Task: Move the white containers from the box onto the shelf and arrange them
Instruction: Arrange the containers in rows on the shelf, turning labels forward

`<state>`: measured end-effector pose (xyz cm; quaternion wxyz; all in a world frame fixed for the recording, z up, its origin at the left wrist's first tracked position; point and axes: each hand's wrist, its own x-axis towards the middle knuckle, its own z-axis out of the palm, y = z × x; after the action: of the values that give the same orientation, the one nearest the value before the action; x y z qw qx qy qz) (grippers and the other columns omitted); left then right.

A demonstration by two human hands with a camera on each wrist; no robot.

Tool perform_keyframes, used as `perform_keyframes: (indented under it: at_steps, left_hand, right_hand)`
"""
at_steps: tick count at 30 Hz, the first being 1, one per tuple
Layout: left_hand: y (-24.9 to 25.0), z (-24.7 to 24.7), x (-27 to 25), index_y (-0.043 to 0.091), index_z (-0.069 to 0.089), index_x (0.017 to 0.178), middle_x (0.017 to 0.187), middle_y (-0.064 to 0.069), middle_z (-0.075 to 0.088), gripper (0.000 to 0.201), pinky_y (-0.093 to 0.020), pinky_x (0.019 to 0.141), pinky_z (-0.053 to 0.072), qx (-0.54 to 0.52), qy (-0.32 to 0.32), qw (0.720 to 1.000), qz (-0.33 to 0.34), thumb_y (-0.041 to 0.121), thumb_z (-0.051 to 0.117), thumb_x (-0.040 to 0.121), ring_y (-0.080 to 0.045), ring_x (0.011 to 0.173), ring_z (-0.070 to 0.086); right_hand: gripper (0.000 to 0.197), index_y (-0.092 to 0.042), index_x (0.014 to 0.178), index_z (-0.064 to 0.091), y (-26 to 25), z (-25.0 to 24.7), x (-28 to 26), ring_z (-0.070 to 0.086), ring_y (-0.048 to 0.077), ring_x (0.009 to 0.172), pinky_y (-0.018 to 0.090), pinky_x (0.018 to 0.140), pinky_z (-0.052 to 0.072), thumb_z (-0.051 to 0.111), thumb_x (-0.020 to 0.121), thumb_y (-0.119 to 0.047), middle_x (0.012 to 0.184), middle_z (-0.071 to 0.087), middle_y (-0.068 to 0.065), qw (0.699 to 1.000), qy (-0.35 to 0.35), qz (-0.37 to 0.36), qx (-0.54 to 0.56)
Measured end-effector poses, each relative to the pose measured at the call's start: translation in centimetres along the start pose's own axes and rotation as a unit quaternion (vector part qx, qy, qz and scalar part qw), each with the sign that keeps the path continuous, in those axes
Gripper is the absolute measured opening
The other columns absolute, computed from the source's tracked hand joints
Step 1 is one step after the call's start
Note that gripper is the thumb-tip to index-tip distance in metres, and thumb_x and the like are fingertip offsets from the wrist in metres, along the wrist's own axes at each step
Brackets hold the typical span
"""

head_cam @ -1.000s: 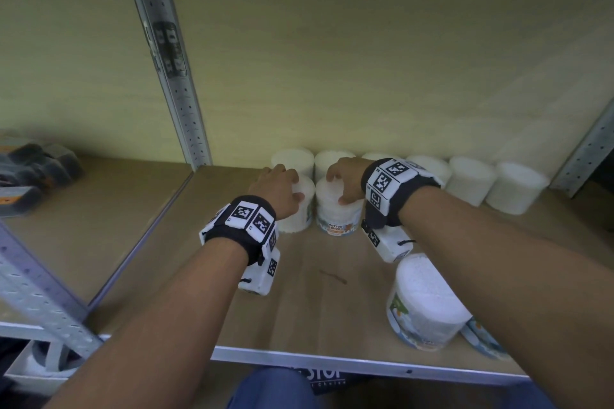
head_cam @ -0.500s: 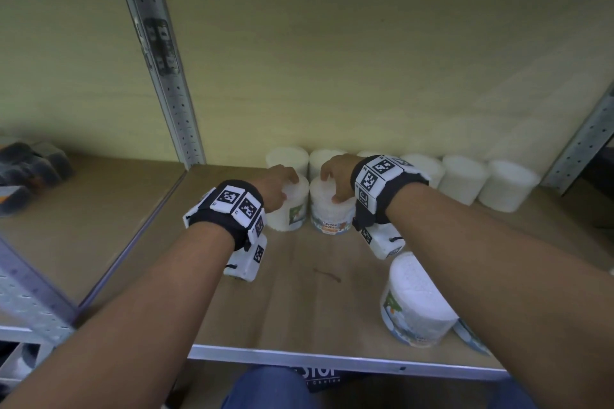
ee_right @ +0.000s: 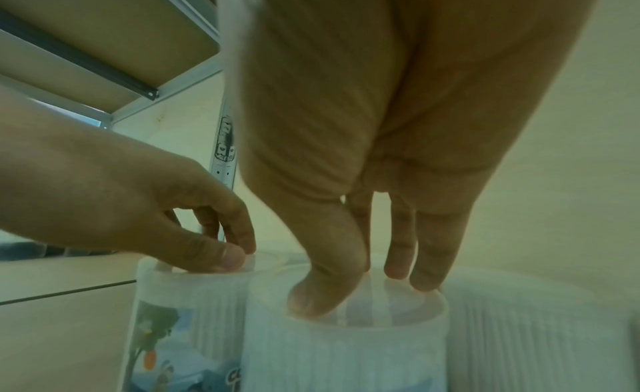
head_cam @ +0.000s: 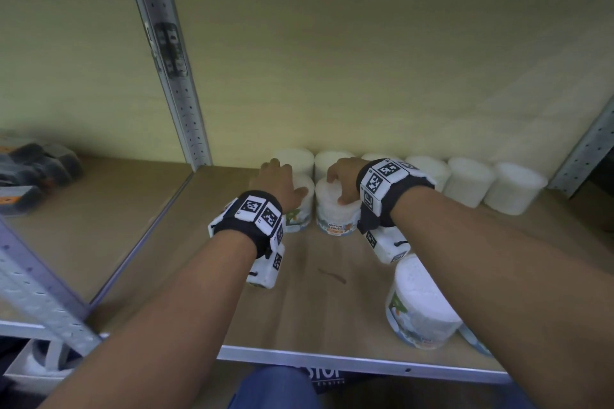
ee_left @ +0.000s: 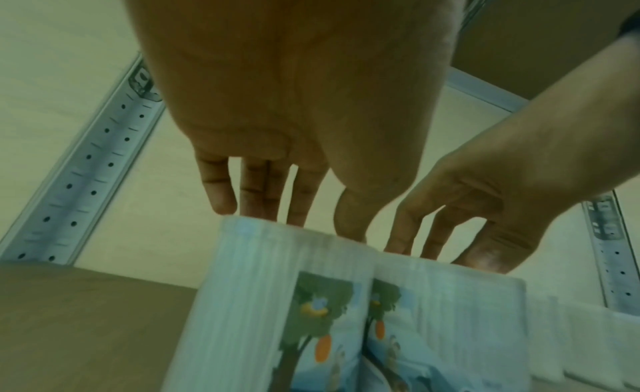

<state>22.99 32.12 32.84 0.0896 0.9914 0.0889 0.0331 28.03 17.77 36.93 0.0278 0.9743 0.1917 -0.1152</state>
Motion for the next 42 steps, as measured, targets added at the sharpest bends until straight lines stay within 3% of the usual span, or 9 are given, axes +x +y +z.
perform_keyframes:
  at_steps: [7, 11, 18, 23, 27, 33, 36, 38, 42]
  left_hand:
    - [0.0, -0.5, 0.2, 0.011, 0.047, 0.132, 0.135, -0.012, 0.044, 0.049, -0.041, 0.103, 0.040, -0.002, -0.037, 0.999, 0.025, 0.037, 0.055, 0.092, -0.030, 0.125, 0.042]
    - [0.0, -1.3, -0.1, 0.013, 0.041, 0.140, 0.145, -0.011, 0.038, 0.047, -0.037, 0.104, 0.037, -0.011, -0.082, 0.996, 0.045, 0.023, 0.053, 0.095, -0.030, 0.130, 0.041]
    - [0.4, -2.6, -0.6, 0.015, 0.036, 0.144, 0.149, -0.010, 0.036, 0.054, -0.030, 0.098, 0.039, -0.035, -0.129, 0.989, 0.062, -0.002, 0.043, 0.093, -0.028, 0.131, 0.043]
    - [0.2, -1.6, 0.1, 0.008, 0.051, 0.129, 0.134, -0.015, 0.046, 0.041, -0.041, 0.104, 0.039, -0.037, 0.005, 0.999, -0.003, 0.030, 0.051, 0.094, -0.032, 0.127, 0.039]
    - [0.2, -0.5, 0.1, 0.006, 0.051, 0.129, 0.133, -0.015, 0.046, 0.055, -0.041, 0.103, 0.040, 0.002, -0.018, 1.000, -0.013, 0.046, 0.052, 0.091, -0.032, 0.124, 0.042]
    - [-0.3, -0.8, 0.2, 0.009, 0.045, 0.138, 0.142, -0.014, 0.042, 0.054, -0.038, 0.106, 0.036, -0.010, -0.055, 0.998, 0.020, 0.037, 0.055, 0.093, -0.030, 0.130, 0.042]
    - [-0.5, -1.4, 0.1, 0.013, 0.041, 0.142, 0.150, -0.008, 0.037, 0.052, -0.033, 0.108, 0.032, -0.028, -0.079, 0.996, 0.038, 0.028, 0.055, 0.094, -0.026, 0.135, 0.038]
    - [-0.7, -1.4, 0.2, 0.014, 0.042, 0.142, 0.150, -0.007, 0.038, 0.051, -0.032, 0.109, 0.032, -0.039, -0.081, 0.995, 0.042, 0.025, 0.056, 0.094, -0.026, 0.136, 0.038]
    - [-0.6, -1.4, 0.0, 0.016, 0.043, 0.141, 0.149, -0.006, 0.039, 0.050, -0.031, 0.108, 0.034, -0.050, -0.079, 0.995, 0.040, 0.024, 0.056, 0.094, -0.025, 0.135, 0.041]
  right_hand:
    - [0.087, -0.024, 0.141, 0.042, 1.2, 1.5, 3.2, 0.048, 0.021, 0.127, 0.032, 0.101, 0.043, 0.083, 0.065, -0.039, 0.146, 0.042, 0.001, 0.998, -0.020, -0.052, -0.019]
    - [0.060, -0.014, 0.134, 0.052, 1.0, 0.9, 1.2, 0.053, 0.025, 0.124, 0.031, 0.098, 0.045, 0.075, 0.079, -0.021, 0.136, 0.053, 0.008, 0.999, 0.012, -0.039, -0.018]
    - [0.059, -0.013, 0.134, 0.051, 1.3, 1.1, 1.3, 0.053, 0.026, 0.126, 0.031, 0.098, 0.044, 0.074, 0.081, -0.020, 0.137, 0.053, 0.010, 0.997, 0.027, -0.058, 0.034]
    - [0.058, -0.014, 0.135, 0.051, 1.2, 0.9, 0.7, 0.051, 0.025, 0.127, 0.030, 0.099, 0.044, 0.073, 0.082, -0.022, 0.138, 0.052, 0.009, 0.997, 0.028, -0.071, 0.010]
    - [0.058, -0.013, 0.136, 0.050, 1.2, 0.8, 0.8, 0.051, 0.026, 0.128, 0.031, 0.100, 0.043, 0.072, 0.083, -0.021, 0.139, 0.051, 0.009, 0.998, 0.020, -0.066, 0.006]
    - [0.058, -0.015, 0.133, 0.053, 0.6, 0.8, 2.0, 0.053, 0.025, 0.124, 0.031, 0.096, 0.045, 0.075, 0.079, -0.024, 0.136, 0.054, 0.006, 1.000, -0.012, -0.020, -0.013]
    - [0.072, -0.025, 0.124, 0.060, 0.9, 2.0, 6.3, 0.057, 0.018, 0.107, 0.030, 0.088, 0.048, 0.084, 0.058, -0.044, 0.130, 0.059, 0.000, 0.996, -0.060, -0.034, -0.054]
    - [0.068, -0.023, 0.123, 0.062, 1.5, 2.7, 8.7, 0.055, 0.014, 0.098, 0.027, 0.080, 0.046, 0.083, 0.061, -0.043, 0.124, 0.061, 0.000, 0.993, -0.087, -0.034, -0.077]
    - [0.073, -0.023, 0.122, 0.061, 1.5, 3.1, 9.4, 0.060, 0.020, 0.103, 0.027, 0.076, 0.047, 0.084, 0.056, -0.043, 0.123, 0.060, 0.003, 0.991, -0.075, -0.040, -0.108]
